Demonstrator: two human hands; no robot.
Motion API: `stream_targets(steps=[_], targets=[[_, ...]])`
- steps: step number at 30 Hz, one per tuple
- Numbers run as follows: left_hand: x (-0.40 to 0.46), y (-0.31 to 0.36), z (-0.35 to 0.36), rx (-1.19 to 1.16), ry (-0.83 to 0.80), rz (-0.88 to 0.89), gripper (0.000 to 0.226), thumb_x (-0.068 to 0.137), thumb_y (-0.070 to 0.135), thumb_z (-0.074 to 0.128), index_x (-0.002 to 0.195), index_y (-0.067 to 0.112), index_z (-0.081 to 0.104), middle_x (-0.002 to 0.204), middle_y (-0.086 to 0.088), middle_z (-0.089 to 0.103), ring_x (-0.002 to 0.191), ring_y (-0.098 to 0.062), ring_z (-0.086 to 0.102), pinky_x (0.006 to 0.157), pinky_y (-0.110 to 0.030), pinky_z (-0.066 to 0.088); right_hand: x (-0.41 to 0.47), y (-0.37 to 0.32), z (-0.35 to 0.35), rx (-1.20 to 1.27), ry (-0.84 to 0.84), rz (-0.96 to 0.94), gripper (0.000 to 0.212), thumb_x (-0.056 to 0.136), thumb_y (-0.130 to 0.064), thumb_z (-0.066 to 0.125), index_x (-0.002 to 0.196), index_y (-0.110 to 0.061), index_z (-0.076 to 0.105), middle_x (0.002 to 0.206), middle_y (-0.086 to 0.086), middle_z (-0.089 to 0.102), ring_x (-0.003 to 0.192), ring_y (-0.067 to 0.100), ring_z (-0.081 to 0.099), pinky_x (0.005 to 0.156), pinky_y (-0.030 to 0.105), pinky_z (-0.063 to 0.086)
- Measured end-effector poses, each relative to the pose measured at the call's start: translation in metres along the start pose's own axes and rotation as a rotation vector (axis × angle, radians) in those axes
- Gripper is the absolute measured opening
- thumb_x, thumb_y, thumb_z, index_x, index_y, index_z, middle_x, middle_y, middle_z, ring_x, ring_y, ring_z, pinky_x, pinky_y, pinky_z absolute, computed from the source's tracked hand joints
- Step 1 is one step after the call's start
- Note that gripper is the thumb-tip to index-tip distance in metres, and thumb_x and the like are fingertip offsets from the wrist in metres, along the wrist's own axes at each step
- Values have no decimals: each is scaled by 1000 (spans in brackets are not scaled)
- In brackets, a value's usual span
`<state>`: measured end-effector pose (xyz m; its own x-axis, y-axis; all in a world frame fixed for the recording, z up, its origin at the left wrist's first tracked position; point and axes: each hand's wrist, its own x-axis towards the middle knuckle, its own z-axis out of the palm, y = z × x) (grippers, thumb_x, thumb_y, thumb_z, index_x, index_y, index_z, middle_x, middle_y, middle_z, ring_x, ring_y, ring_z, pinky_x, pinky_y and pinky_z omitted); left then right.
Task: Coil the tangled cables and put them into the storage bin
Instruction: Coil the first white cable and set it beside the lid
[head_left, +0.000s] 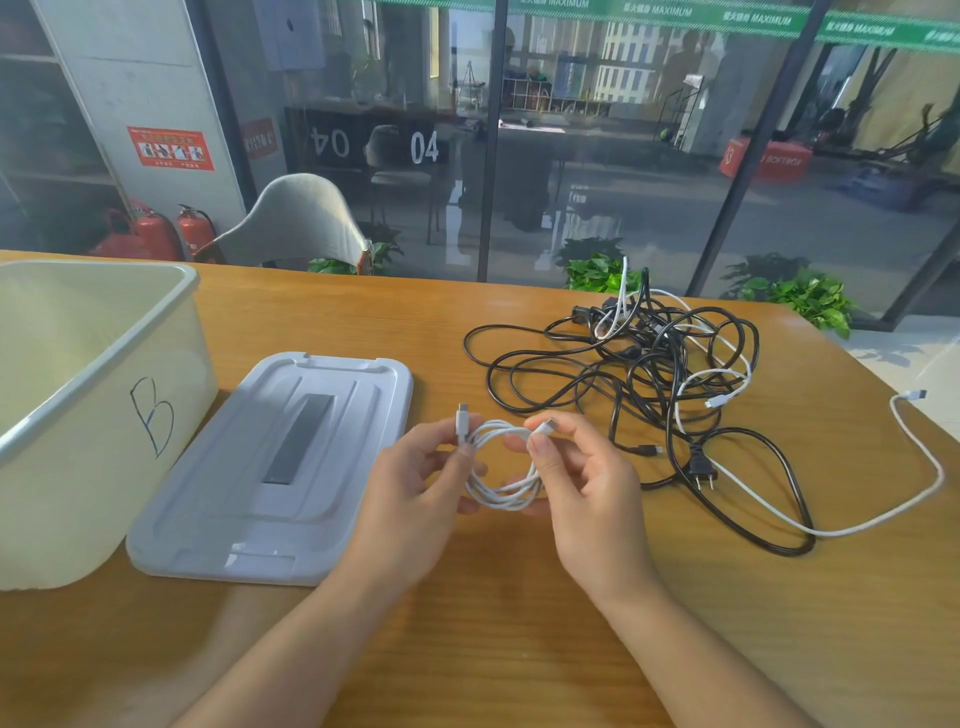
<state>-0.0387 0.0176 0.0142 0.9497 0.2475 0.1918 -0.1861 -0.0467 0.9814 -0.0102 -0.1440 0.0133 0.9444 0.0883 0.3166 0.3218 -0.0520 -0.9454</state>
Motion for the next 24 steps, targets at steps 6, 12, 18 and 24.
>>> stream_targets(steps=[6,12,18,24], targets=[[2,-1,-2,-67,19,-25,25,104,12,61,122,22,75,96,-10,73,85,-9,65,62,-26,57,-4,-2,3,5,46,-98,14,106,-24,59,108,-35,69,102,-7,80,89,17,76,54,30,61],[4,0,-5,-251,109,-115,35,96,16,74,129,23,64,84,1,72,73,-11,64,63,-30,57,-6,-8,6,46,69,-216,13,104,-32,60,110,-38,69,101,-1,77,78,27,76,53,28,60],[3,-1,-9,-176,185,-102,37,79,36,82,105,15,66,85,-4,76,71,-16,67,64,-33,58,-8,-7,6,66,61,-226,13,103,-32,61,112,-36,70,102,2,77,75,28,75,53,31,61],[2,-2,-6,1,81,-35,15,100,21,69,91,21,82,82,1,77,75,-10,67,62,-25,57,-7,-6,4,60,83,-198,14,103,-28,60,112,-33,70,104,1,78,74,27,73,52,31,60]])
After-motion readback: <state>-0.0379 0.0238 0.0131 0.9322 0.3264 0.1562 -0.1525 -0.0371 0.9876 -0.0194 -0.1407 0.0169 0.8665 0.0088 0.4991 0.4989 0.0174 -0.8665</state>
